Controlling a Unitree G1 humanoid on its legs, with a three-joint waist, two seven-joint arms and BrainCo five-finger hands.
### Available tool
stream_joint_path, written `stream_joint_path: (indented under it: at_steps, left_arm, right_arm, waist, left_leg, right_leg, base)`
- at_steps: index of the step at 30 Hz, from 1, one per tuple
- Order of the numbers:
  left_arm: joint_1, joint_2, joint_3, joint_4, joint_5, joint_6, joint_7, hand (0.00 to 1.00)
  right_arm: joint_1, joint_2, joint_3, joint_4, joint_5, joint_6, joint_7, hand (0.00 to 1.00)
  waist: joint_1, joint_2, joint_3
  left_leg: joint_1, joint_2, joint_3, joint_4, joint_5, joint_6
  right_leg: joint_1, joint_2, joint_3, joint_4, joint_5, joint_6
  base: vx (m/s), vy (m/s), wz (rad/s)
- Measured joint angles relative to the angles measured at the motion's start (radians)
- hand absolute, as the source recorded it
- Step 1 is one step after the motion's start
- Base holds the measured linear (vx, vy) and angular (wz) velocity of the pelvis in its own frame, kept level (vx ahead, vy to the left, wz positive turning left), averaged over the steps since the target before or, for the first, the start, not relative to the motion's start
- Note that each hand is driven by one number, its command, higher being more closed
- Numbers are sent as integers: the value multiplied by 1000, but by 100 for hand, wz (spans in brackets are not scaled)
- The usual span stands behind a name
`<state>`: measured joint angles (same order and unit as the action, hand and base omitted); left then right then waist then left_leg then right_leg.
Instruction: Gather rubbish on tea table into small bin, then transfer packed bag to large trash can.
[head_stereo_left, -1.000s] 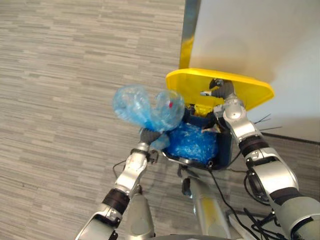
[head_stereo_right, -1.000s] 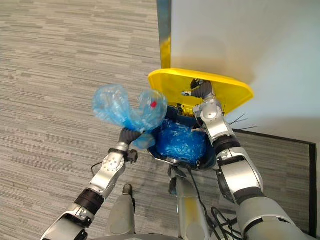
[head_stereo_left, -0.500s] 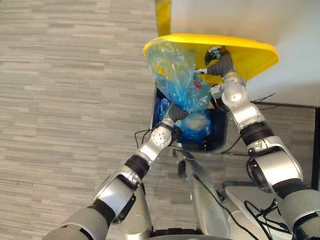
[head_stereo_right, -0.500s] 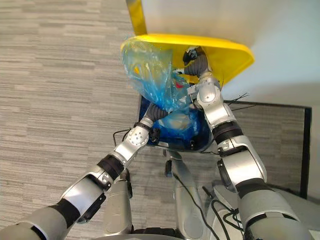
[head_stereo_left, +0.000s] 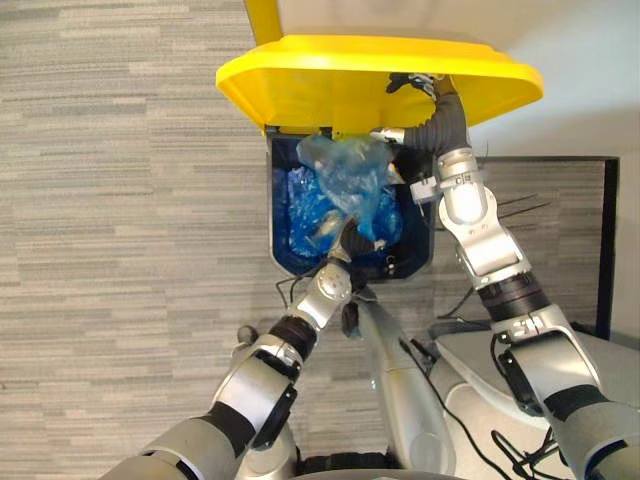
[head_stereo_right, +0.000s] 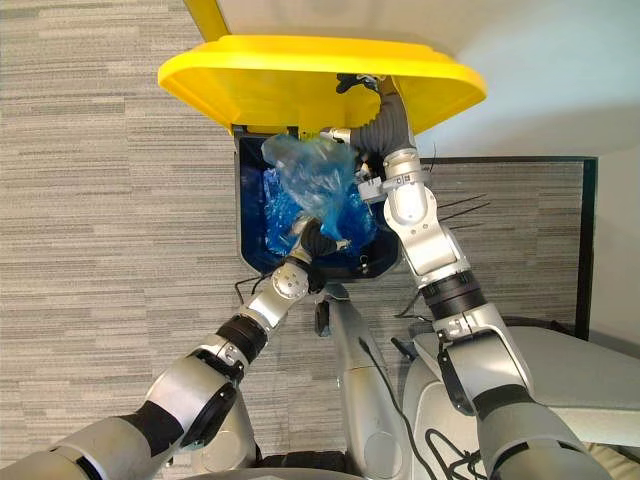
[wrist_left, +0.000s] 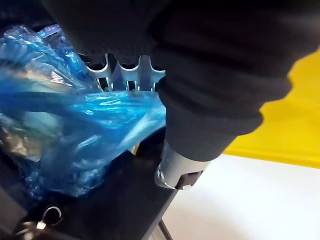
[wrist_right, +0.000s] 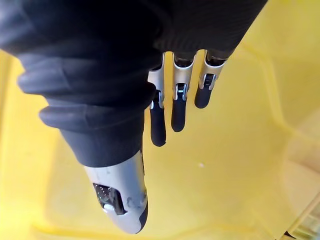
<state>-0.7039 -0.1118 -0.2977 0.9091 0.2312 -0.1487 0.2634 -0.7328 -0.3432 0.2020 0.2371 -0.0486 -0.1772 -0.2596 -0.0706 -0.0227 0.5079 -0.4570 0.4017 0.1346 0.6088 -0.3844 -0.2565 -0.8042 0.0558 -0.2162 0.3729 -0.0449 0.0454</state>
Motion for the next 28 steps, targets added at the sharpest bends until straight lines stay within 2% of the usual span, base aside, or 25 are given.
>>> stream_joint_path:
  at_steps: [3,4,5,6,10,11,12,13,15,16,17,18,19,20,21,22,23,24,25,26,27,28]
  left_arm:
    - [39,7,30,-39,1,0,5,0]
    - [58,21,31,-63,1,-1,5,0]
    - [84,39,30,-87,0,-5,6,0]
    - [98,51,29,-96,0,-10,5,0]
    - [223,157,29,-115,-8,-17,0,0]
    - [265,188,38,-117,-30,-27,-1,0]
    - [333,220,69,-130,-45,-37,-1,0]
    - [364,235,85,-138,-50,-37,-2,0]
    - [515,294,161,-172,-83,-51,-14,0]
    - [550,306,180,-175,-89,-53,-22,0]
    - [620,328,219,-193,-109,-53,-35,0]
    - [676,339,254,-210,-119,-54,-46,0]
    - [747,341,299,-228,-144,-54,-64,0]
    - [782,343,314,-234,-153,-54,-72,0]
    - [824,345,322,-235,-167,-53,-90,0]
    - [878,345,324,-250,-182,-53,-112,0]
    - [925,343,325,-281,-183,-53,-128,0]
    - [968,339,328,-324,-189,-53,-150,0]
    - [976,331,332,-329,-193,-53,-157,0]
    - [981,299,331,-330,-195,-53,-174,0]
    - [988,262,331,-337,-199,-59,-184,0]
    - [985,248,330,-339,-200,-60,-198,0]
  right_arm:
    - [96,8,-10,-35,0,-2,1,0]
    - [157,26,-29,-49,0,-4,1,0]
    - [232,56,-49,-52,0,-6,1,0]
    - [264,67,-49,-51,0,-6,3,0]
    - [417,105,-59,-15,-1,-12,27,0]
    - [470,119,-83,-4,0,-12,32,0]
    - [521,137,-105,13,0,-15,42,0]
    - [548,147,-116,16,0,-15,46,0]
    - [675,172,-133,16,0,-19,69,0]
    - [708,173,-136,17,0,-19,73,0]
    - [765,181,-149,29,-1,-19,92,0]
    - [804,187,-155,48,-1,-20,100,0]
    - [841,187,-165,100,-1,-20,124,0]
    - [862,190,-174,127,-1,-20,135,0]
    - [896,200,-199,165,-2,-19,151,0]
    - [946,209,-228,192,-4,-12,163,0]
    - [993,216,-242,191,-11,-13,174,0]
    - [1042,216,-245,191,-28,-14,182,0]
    - [1048,211,-249,196,-36,-14,186,0]
    - [1056,211,-265,220,-41,-13,193,0]
    - [1056,208,-270,233,-41,-13,195,0]
    - [1063,210,-273,241,-42,-15,196,0]
  waist:
    - [17,-6,-2]
    - [22,-17,-8]
    - [22,-43,-32]
    - [22,-52,-39]
    - [31,-60,-48]
    - [34,-61,-49]
    - [34,-65,-52]
    - [36,-69,-56]
    - [47,-93,-71]
    - [52,-94,-72]
    - [60,-92,-80]
    - [61,-79,-92]
    - [59,-86,-120]
    - [56,-83,-130]
    - [55,-68,-142]
    - [52,-75,-170]
    - [54,-65,-189]
    - [59,-90,-224]
    - [61,-79,-228]
    - [64,-58,-259]
    - [75,-47,-292]
    - [71,-74,-322]
  left_leg:
    - [21,7,3,70,-6,9]
    - [35,7,3,62,-8,12]
    - [46,-6,1,42,-6,10]
    - [54,-12,-1,36,-3,5]
    - [107,-23,-64,96,-14,25]
    - [125,-39,-71,109,-20,38]
    - [143,-59,-73,116,-24,47]
    - [151,-73,-69,115,-25,54]
    - [194,-129,-16,105,-19,98]
    - [204,-135,-3,102,-18,110]
    - [223,-131,22,76,0,139]
    - [219,-127,53,56,24,157]
    - [224,-122,74,19,54,160]
    - [236,-122,79,-10,70,158]
    - [257,-124,88,-59,97,159]
    - [288,-125,90,-112,123,152]
    - [296,-127,92,-131,131,145]
    - [294,-133,101,-138,134,138]
    - [287,-136,105,-145,140,129]
    - [285,-132,109,-196,167,130]
    - [302,-128,144,-274,215,134]
    - [311,-163,174,-305,237,119]
  right_leg:
    - [24,-13,-19,50,-20,-31]
    - [38,-30,-28,78,-31,-38]
    - [48,-52,-31,86,-38,-36]
    - [60,-59,-34,85,-39,-34]
    - [179,-83,-72,76,-47,-29]
    - [215,-94,-72,57,-33,-9]
    - [251,-106,-66,24,-8,27]
    - [265,-112,-56,6,7,38]
    - [321,-133,-6,-92,79,55]
    - [339,-133,-4,-127,85,56]
    - [356,-138,0,-164,64,79]
    - [325,-145,1,-110,60,45]
    - [287,-146,16,71,56,-16]
    - [279,-144,24,179,37,-34]
    - [288,-145,29,312,-4,-38]
    - [338,-146,41,438,-58,-32]
    - [390,-151,61,492,-79,-25]
    - [430,-154,76,461,-131,13]
    - [434,-144,72,443,-134,18]
    - [447,-116,70,353,-136,20]
    - [469,-112,72,275,-178,10]
    - [476,-140,79,228,-229,-10]
  base:
    - [33,-22,16]
    - [-30,-22,40]
    - [-23,-32,50]
    - [-7,-15,54]
    - [-58,50,31]
    - [-143,159,25]
    - [-141,180,11]
    - [-162,223,-1]
    - [-181,237,-22]
    - [-200,234,-43]
    - [-184,185,-40]
    - [-199,179,-48]
    - [-133,95,-30]
    - [-81,37,-22]
    - [-17,-39,-6]
    - [4,-69,-3]
    - [31,-100,-14]
    - [-17,-118,-21]
    - [-42,-105,-37]
    - [-55,-155,-58]
    - [-2,-185,-57]
    - [20,-179,-40]
